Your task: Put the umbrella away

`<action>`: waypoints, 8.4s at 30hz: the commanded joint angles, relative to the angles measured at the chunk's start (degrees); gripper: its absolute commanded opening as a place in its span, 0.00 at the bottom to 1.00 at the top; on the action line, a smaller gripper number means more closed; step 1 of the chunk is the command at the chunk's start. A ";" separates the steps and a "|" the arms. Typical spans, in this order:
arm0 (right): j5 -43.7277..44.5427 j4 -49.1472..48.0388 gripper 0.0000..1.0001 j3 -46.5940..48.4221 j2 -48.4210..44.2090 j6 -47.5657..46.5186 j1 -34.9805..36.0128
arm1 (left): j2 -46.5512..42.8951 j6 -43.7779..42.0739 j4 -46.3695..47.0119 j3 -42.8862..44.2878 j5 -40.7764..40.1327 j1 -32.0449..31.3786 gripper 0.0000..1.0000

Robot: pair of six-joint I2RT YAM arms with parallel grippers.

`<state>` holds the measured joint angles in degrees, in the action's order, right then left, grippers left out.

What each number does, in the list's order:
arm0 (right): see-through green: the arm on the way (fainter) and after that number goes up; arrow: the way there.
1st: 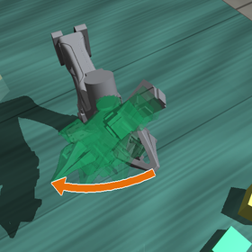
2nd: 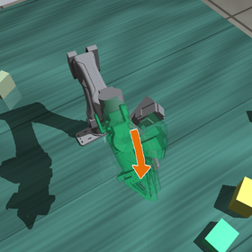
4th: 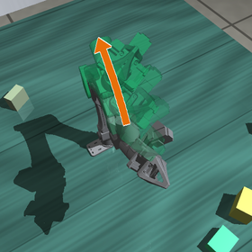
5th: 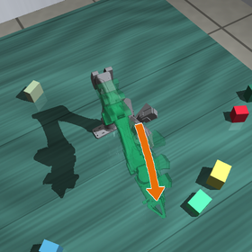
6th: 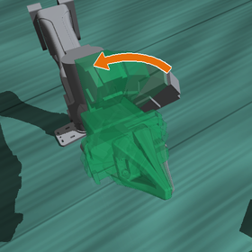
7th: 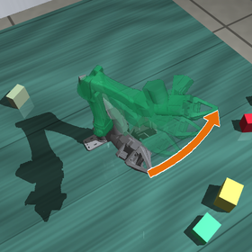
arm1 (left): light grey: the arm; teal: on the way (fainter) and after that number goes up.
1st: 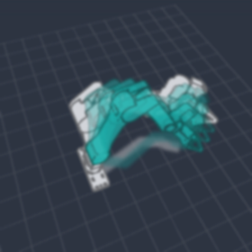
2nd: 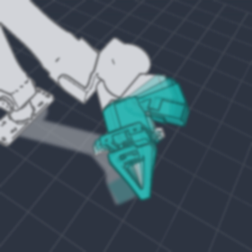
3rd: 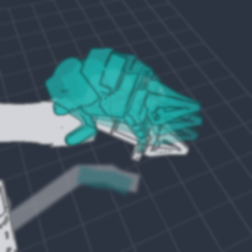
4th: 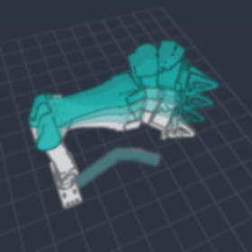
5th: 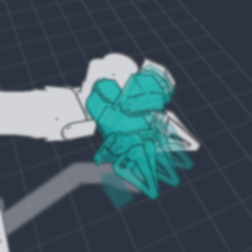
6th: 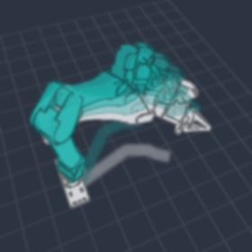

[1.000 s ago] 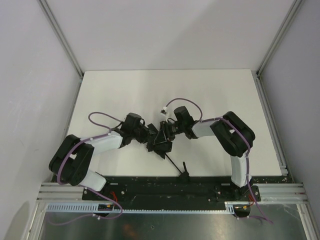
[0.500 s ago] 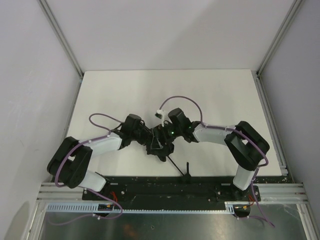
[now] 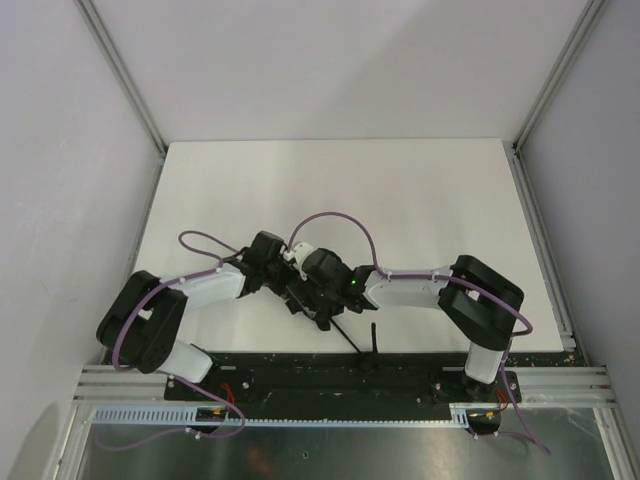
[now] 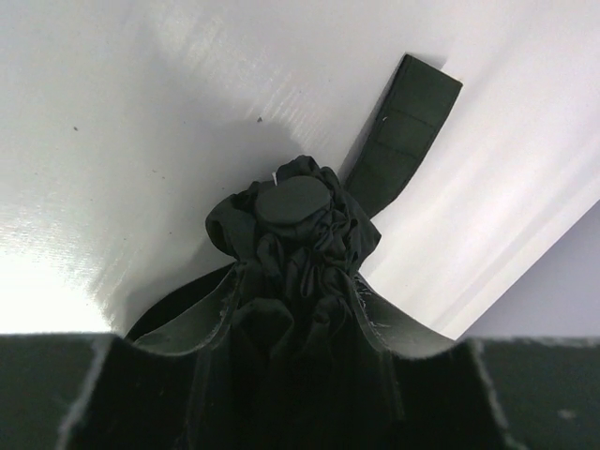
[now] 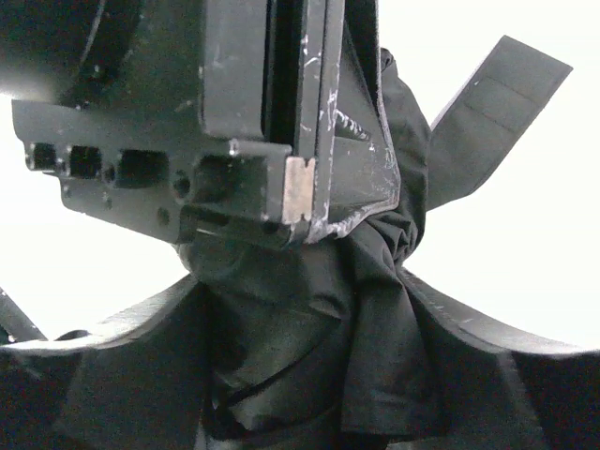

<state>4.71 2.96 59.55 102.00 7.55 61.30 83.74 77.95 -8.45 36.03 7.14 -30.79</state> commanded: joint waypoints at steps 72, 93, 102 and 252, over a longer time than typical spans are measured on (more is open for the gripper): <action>-9.51 -4.61 0.76 0.02 -2.34 -3.71 -4.53 | -5.66 0.87 -5.60 5.86 -0.30 -1.65 0.00; -16.85 -6.52 0.00 1.18 -1.26 -5.59 -8.45 | -5.84 -4.06 -5.52 7.11 0.20 -1.65 0.39; -40.12 -9.50 0.00 1.05 -2.85 0.00 -16.50 | -9.89 -10.12 -0.40 3.51 -4.45 -1.65 0.82; -28.29 -70.99 0.72 -26.15 -9.47 111.42 -16.96 | -18.30 9.51 34.86 13.98 17.47 10.83 0.00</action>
<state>-26.09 -59.24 33.61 91.48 108.81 41.67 66.63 85.21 20.91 46.63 23.03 -20.21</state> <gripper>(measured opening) 0.747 0.485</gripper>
